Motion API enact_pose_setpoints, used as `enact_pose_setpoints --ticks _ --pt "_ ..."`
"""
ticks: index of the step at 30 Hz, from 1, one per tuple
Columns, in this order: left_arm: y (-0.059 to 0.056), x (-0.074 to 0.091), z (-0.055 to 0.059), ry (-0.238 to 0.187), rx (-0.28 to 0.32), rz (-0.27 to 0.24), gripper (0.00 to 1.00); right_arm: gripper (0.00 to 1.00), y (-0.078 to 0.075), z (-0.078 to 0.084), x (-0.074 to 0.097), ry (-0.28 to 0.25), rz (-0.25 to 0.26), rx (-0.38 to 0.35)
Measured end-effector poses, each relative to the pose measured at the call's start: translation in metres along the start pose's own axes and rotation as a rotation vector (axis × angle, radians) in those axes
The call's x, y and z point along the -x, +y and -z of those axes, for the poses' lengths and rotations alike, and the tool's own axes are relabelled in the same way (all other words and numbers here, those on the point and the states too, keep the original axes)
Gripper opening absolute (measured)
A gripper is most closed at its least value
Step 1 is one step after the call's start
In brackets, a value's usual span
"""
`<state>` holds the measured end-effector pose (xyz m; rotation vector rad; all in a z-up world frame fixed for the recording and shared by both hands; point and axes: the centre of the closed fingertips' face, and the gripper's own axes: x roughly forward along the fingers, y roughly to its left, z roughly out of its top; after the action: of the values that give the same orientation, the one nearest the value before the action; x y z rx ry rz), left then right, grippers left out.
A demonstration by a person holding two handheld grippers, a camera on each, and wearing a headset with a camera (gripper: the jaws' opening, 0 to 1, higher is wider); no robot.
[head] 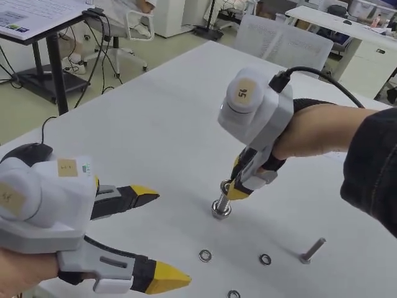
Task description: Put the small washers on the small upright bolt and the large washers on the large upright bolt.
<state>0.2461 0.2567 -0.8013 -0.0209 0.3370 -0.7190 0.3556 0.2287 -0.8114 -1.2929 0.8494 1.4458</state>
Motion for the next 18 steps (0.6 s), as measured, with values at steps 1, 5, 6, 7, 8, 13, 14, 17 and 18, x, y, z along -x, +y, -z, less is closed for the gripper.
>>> enact_pose_setpoints --ticks 1,5,6,7,8,13,14,17,18 --pt "0.0 0.0 0.0 -0.001 0.001 0.0 0.84 0.23 -0.001 -0.001 -0.001 -0.002 -0.001 0.0" --pt "0.001 0.001 0.001 0.0 0.002 0.0 0.84 0.23 -0.002 -0.001 -0.003 0.001 -0.005 -0.003" --pt "0.001 0.001 0.001 0.0 0.002 0.001 0.84 0.23 -0.002 0.0 -0.004 0.004 -0.007 -0.003" --pt "0.0 0.001 0.001 -0.001 0.002 0.002 0.84 0.23 -0.002 0.0 -0.005 0.003 -0.008 -0.003" --pt "0.0 0.001 0.002 -0.002 0.002 0.002 0.84 0.23 -0.003 0.0 -0.006 0.004 -0.008 -0.005" --pt "0.0 0.001 0.003 0.001 0.004 0.004 0.83 0.23 -0.003 0.001 -0.011 0.009 -0.016 -0.005" --pt "0.0 0.001 0.003 0.002 0.004 0.003 0.83 0.24 -0.003 0.002 -0.012 0.012 -0.016 -0.006" --pt "0.0 0.001 0.004 0.003 0.006 0.003 0.83 0.24 -0.004 0.003 -0.015 0.014 -0.02 -0.006" --pt "0.0 0.001 0.004 0.003 0.008 0.003 0.83 0.24 -0.004 0.003 -0.015 0.014 -0.021 -0.006"
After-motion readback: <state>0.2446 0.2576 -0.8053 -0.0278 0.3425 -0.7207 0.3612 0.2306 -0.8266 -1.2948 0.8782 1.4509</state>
